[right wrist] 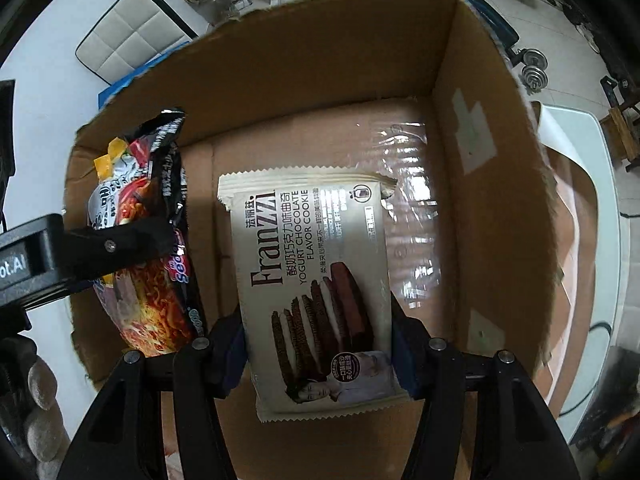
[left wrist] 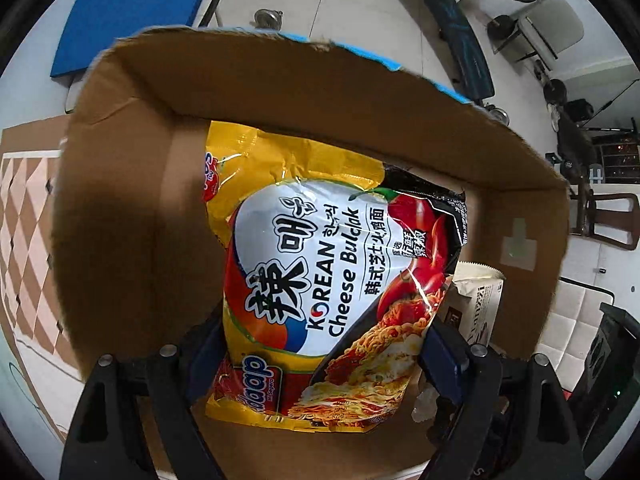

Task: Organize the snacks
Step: 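Carry both packs into the cardboard box and open both tools to release them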

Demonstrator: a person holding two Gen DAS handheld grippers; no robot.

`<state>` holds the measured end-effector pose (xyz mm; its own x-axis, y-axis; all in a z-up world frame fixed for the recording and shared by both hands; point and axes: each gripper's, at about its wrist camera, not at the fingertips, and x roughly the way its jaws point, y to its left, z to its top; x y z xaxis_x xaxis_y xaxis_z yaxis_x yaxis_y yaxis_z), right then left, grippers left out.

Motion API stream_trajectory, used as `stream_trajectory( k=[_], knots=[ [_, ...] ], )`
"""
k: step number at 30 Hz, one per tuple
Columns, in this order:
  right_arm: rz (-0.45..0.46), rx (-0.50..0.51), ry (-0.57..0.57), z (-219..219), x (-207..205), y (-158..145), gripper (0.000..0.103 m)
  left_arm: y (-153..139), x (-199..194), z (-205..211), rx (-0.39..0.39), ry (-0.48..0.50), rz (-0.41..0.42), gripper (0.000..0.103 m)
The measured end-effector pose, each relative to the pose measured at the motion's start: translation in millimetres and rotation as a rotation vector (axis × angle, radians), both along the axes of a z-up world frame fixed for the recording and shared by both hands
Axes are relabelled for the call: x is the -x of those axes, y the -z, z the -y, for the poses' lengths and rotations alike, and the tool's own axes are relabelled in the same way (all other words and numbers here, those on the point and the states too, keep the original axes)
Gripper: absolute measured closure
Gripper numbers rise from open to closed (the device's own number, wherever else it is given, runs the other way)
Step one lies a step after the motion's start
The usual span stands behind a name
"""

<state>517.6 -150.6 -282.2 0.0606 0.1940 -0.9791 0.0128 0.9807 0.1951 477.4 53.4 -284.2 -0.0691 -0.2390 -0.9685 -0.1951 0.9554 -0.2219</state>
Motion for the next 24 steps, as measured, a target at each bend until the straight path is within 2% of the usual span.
stream_trajectory(
  k=[2, 5, 6, 7, 8, 10, 13, 16, 24],
  knots=[
    [0.002, 0.009, -0.003, 0, -5, 10, 0.041, -5, 6, -1, 0.002, 0.002, -0.007, 0.017],
    [0.005, 0.014, -0.020, -5, -8, 15, 0.039, 2, 4, 7, -0.008, 0.012, -0.039, 0.017],
    [-0.003, 0.017, -0.029, -6, -10, 19, 0.033, 4, 1, 10, -0.016, 0.022, -0.045, 0.017],
    [-0.015, 0.017, -0.037, -7, -11, 22, 0.018, 4, -1, 14, -0.035, 0.026, -0.039, 0.017],
    [-0.029, 0.020, -0.040, -8, -11, 24, 0.012, 3, -3, 18, -0.057, 0.034, -0.037, 0.017],
    [-0.044, 0.011, -0.047, -9, -10, 27, 0.012, 3, -1, 26, -0.083, 0.049, -0.036, 0.017],
    [-0.048, 0.034, -0.071, -11, -4, 27, 0.012, -2, 1, 35, -0.065, 0.042, -0.028, 0.016],
    [-0.056, 0.033, -0.073, -10, 2, 26, 0.011, -14, 4, 43, -0.080, 0.049, -0.004, 0.016],
    [-0.040, 0.044, -0.069, -16, 25, 12, 0.010, -47, 29, 59, -0.049, 0.053, 0.052, 0.016]
  ],
)
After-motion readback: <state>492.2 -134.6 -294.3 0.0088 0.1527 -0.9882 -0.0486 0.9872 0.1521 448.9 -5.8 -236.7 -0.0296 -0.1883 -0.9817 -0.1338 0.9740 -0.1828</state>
